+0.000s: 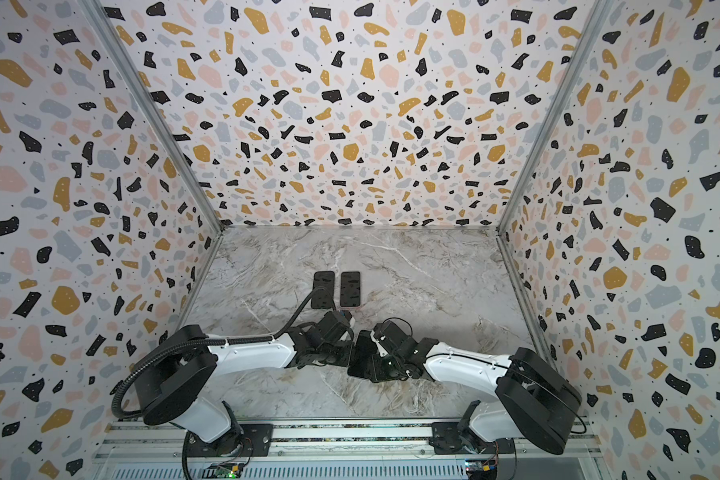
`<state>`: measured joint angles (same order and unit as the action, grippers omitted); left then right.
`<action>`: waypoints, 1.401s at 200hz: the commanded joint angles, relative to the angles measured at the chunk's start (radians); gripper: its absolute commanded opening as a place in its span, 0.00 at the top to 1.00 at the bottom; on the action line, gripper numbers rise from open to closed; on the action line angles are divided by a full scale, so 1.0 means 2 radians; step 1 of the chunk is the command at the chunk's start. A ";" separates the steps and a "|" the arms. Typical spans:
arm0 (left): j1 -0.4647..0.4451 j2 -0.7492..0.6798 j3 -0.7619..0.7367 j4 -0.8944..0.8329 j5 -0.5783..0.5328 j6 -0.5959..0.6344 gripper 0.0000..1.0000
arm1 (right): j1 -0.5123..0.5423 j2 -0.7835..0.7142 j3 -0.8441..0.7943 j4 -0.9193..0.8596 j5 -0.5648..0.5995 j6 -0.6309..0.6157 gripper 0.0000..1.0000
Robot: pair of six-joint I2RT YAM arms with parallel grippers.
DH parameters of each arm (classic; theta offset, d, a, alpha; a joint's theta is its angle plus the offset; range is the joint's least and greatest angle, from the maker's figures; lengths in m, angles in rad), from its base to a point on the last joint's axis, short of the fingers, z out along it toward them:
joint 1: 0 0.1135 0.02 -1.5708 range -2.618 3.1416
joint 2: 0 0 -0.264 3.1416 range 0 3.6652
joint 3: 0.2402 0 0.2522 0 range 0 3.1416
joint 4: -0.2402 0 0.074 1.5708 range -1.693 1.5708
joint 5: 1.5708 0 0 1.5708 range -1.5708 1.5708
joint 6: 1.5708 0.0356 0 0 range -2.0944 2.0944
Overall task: Put the phone into the phone case
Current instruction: 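Lower the cased phone flat onto the table with both grippers, then grip the cased phone edges again with both grippers and press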
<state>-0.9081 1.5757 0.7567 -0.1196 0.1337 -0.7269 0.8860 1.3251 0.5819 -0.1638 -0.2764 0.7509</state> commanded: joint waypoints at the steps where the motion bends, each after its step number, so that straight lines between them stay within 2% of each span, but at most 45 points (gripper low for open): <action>1: 0.012 -0.025 -0.038 -0.060 -0.004 -0.014 0.65 | -0.011 -0.032 -0.003 -0.006 0.009 0.006 0.56; 16: 0.020 -0.034 -0.062 -0.016 0.028 -0.027 0.59 | -0.016 -0.045 -0.008 -0.002 0.007 0.012 0.56; 39: 0.021 -0.044 -0.072 0.022 0.065 -0.039 0.56 | -0.022 -0.053 -0.017 0.006 0.002 0.018 0.56; 70: 0.028 -0.096 -0.070 -0.004 0.048 -0.035 0.54 | -0.022 -0.051 -0.023 0.013 -0.006 0.021 0.56; 91: 0.046 -0.098 -0.082 -0.026 0.049 -0.025 0.52 | -0.022 -0.050 -0.023 0.017 -0.009 0.021 0.56; 127: 0.043 -0.075 -0.117 0.040 0.083 -0.052 0.51 | -0.021 -0.052 -0.032 0.033 -0.019 0.030 0.56; 198: -0.001 -0.061 -0.134 0.107 0.100 -0.101 0.64 | -0.014 -0.056 -0.055 0.055 -0.034 0.049 0.66; 249: -0.014 -0.052 -0.143 0.130 0.102 -0.115 0.67 | -0.003 -0.031 -0.053 0.064 -0.037 0.053 0.77; 280: -0.015 -0.052 -0.146 0.130 0.100 -0.116 0.68 | 0.001 -0.022 -0.052 0.062 -0.034 0.055 0.79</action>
<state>-0.9276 1.4548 0.4950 0.1558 0.3218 -0.9447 0.8799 1.2785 0.4728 -0.0437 -0.3473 0.8543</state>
